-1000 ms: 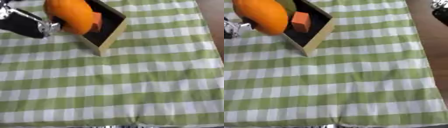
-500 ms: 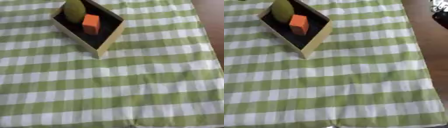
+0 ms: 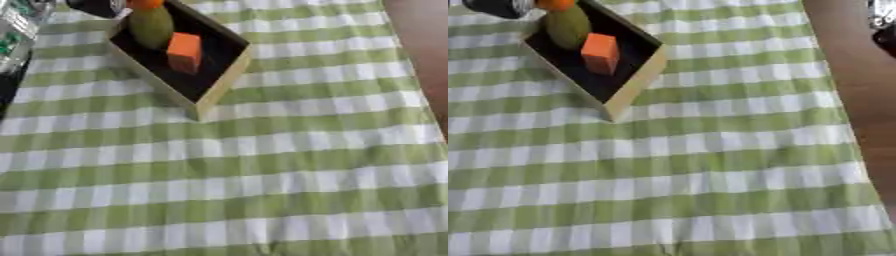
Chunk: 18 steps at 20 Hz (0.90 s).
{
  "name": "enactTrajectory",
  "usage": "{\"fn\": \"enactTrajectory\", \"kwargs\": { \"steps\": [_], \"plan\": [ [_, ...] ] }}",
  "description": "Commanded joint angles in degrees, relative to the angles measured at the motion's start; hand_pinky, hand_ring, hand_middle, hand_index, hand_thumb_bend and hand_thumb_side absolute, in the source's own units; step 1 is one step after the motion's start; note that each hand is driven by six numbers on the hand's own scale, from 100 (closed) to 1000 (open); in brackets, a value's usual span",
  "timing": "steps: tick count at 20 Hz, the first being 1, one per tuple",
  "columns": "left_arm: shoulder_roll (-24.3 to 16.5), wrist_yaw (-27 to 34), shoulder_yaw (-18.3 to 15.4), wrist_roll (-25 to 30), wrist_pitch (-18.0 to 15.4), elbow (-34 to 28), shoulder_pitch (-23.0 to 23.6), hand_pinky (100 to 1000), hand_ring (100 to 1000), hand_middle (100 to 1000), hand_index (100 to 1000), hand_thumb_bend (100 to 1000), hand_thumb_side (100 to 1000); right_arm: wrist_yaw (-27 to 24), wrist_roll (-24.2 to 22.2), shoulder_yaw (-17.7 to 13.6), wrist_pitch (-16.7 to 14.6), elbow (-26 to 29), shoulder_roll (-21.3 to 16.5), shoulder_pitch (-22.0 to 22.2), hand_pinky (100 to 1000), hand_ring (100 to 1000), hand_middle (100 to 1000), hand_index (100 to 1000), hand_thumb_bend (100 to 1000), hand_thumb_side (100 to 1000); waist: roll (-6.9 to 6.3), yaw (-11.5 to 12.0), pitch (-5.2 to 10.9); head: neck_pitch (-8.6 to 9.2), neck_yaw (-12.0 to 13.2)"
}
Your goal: Pick up objects on the table and place them in the box.
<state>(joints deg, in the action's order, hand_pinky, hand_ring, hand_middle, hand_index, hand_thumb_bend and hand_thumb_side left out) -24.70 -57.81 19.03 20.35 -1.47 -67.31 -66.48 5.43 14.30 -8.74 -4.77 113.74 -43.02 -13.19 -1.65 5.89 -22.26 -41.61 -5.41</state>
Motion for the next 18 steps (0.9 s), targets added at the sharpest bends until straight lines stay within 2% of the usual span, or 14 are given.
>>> {"fn": "enactTrajectory", "kwargs": {
  "steps": [1, 4, 6, 7, 8, 10, 11, 12, 13, 15, 18],
  "plan": [
    [-0.1, -1.0, -0.7, -0.7, -2.1, 2.1, -1.4, 699, 651, 592, 694, 100, 100, -0.2, -0.2, -0.5, 0.1, 0.8, -0.7, -0.6, 945, 929, 758, 897, 100, 489, 0.23, -0.1, 1.16, 0.81, 0.2],
    [0.5, -1.1, -0.5, -0.2, -3.7, 3.9, -1.3, 702, 655, 597, 695, 100, 114, -0.3, -0.2, -0.5, 0.2, 0.8, -0.6, -0.6, 945, 929, 757, 898, 100, 490, 0.19, -0.2, 1.15, 0.75, 0.3],
    [1.0, -1.7, -0.6, 0.4, -4.2, 5.1, -1.3, 709, 663, 604, 702, 136, 129, -0.3, -0.2, -0.5, 0.2, 0.8, -0.5, -0.6, 945, 929, 757, 897, 100, 490, 0.20, -0.2, 1.18, 0.70, 0.3],
    [1.3, -2.2, -0.6, 0.8, -4.3, 5.8, -1.3, 720, 678, 616, 718, 192, 164, -0.3, -0.3, -0.5, 0.2, 0.8, -0.5, -0.7, 945, 929, 757, 898, 100, 490, 0.21, -0.2, 1.20, 0.75, 0.3],
    [1.5, -2.8, -0.7, 1.1, -4.5, 6.5, -1.4, 723, 685, 621, 730, 210, 174, -0.3, -0.3, -0.4, 0.2, 0.8, -0.4, -0.7, 945, 929, 757, 898, 100, 490, 0.23, -0.3, 1.23, 0.77, 0.4],
    [1.7, -3.7, -0.8, 1.5, -4.7, 7.0, -1.3, 744, 720, 657, 785, 283, 236, -0.3, -0.3, -0.5, 0.3, 0.8, -0.4, -0.6, 945, 928, 757, 898, 100, 490, 0.25, -0.3, 1.26, 0.78, 0.3],
    [1.6, -4.0, -0.9, 2.0, -4.7, 7.0, -1.3, 784, 774, 723, 844, 380, 344, -0.3, -0.3, -0.5, 0.3, 0.8, -0.4, -0.5, 945, 928, 756, 898, 100, 489, 0.24, -0.3, 1.28, 0.73, 0.3],
    [1.5, -4.2, -1.1, 2.6, -4.6, 6.6, -1.2, 798, 788, 740, 858, 422, 385, -0.3, -0.3, -0.5, 0.3, 0.8, -0.3, -0.4, 945, 928, 756, 898, 100, 489, 0.21, -0.2, 1.30, 0.68, 0.3],
    [1.3, -4.2, -1.3, 3.3, -4.2, 6.0, -1.2, 820, 808, 762, 882, 535, 491, -0.3, -0.3, -0.5, 0.4, 0.8, -0.3, -0.3, 945, 928, 756, 898, 100, 489, 0.18, -0.2, 1.31, 0.63, 0.2],
    [1.0, -3.7, -1.9, 4.4, -3.3, 4.4, -1.2, 836, 821, 777, 895, 646, 587, -0.3, -0.4, -0.5, 0.5, 0.8, -0.2, -0.2, 945, 928, 756, 898, 100, 489, 0.14, -0.1, 1.35, 0.49, 0.1],
    [0.2, -1.5, -2.9, 5.5, -2.1, 1.1, -1.1, 831, 816, 771, 889, 652, 621, -0.3, -0.4, -0.6, 0.6, 0.8, -0.1, 0.0, 946, 929, 756, 899, 100, 489, 0.08, 0.0, 1.43, 0.32, -0.1]
  ]
}}
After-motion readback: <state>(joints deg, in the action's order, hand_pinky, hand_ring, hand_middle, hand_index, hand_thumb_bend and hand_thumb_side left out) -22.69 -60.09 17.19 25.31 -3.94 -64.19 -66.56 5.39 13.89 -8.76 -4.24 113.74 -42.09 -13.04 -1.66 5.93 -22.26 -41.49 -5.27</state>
